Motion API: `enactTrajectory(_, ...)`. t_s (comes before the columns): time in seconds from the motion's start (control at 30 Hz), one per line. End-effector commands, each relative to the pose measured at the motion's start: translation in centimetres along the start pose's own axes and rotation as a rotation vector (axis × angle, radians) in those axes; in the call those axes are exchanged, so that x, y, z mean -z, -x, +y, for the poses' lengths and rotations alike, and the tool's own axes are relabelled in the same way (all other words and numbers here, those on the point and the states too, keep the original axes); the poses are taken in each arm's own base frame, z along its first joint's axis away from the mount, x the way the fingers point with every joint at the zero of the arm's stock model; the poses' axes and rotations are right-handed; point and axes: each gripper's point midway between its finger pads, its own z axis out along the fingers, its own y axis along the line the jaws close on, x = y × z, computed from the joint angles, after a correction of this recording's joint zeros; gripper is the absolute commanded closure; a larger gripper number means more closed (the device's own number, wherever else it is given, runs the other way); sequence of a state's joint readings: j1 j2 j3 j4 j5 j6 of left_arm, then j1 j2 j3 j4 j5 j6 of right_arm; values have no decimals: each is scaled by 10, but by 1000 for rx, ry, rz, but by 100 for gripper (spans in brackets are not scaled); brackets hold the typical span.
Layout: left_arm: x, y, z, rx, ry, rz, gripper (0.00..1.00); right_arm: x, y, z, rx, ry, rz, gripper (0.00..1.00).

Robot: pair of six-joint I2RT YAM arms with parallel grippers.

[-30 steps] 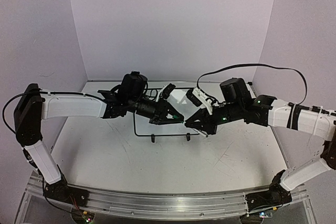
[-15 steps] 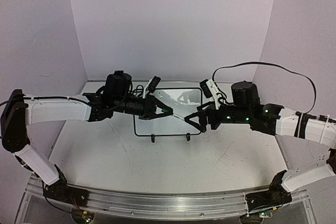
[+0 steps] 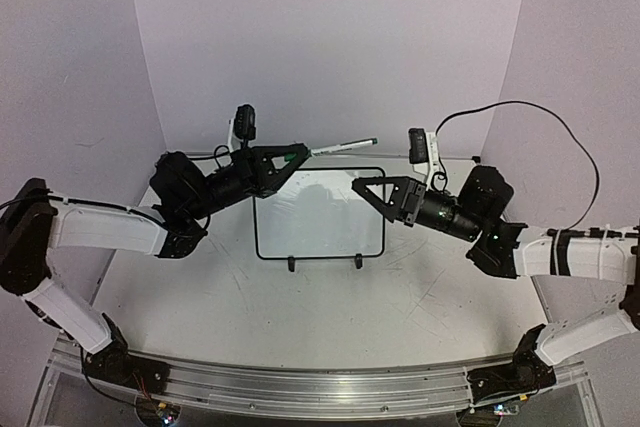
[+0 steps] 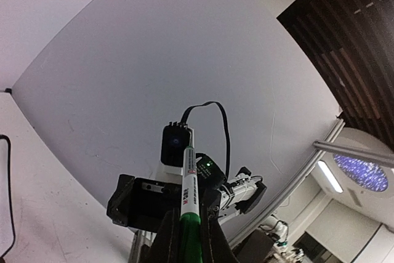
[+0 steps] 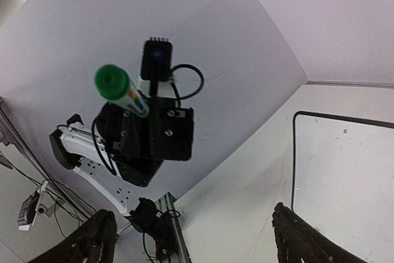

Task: Write a sentence on the whiteboard
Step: Open the pen cap from the whiteboard marker.

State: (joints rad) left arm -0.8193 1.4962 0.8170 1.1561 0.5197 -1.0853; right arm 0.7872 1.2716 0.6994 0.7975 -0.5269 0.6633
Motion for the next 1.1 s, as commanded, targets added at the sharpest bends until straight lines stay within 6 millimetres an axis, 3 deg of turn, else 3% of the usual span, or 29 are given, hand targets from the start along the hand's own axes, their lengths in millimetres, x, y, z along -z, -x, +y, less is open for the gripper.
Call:
enactTrajectory(0.0,-6,10,-33,56,-228,-74,100,-10,51,65,20,290,-145,26)
enactTrajectory(0.1,-11,3,-34,59,-244,-66,100,-21,55,68,49,319,-151,41)
enactTrajectory(0.37,-16,-1,-33,72,-243,-79,100,-31,52,58,102,310,-203,56)
enactTrajectory(0.5,-19,-1,-31,87,-247,-78,100,-34,49,54,98,304,-201,76)
enactTrajectory(0.63,-20,-2,-33,86,-256,-69,100,-32,42,52,102,301,-180,71)
enactTrajectory(0.73,-18,-4,-30,92,-245,-65,100,-28,39,49,120,270,-168,74)
enactTrajectory(0.9,-18,-6,-29,99,-243,-59,100,-37,29,41,122,239,-92,73)
enactTrajectory(1.07,-17,-7,-30,99,-246,-53,100,-38,29,42,129,238,-90,83)
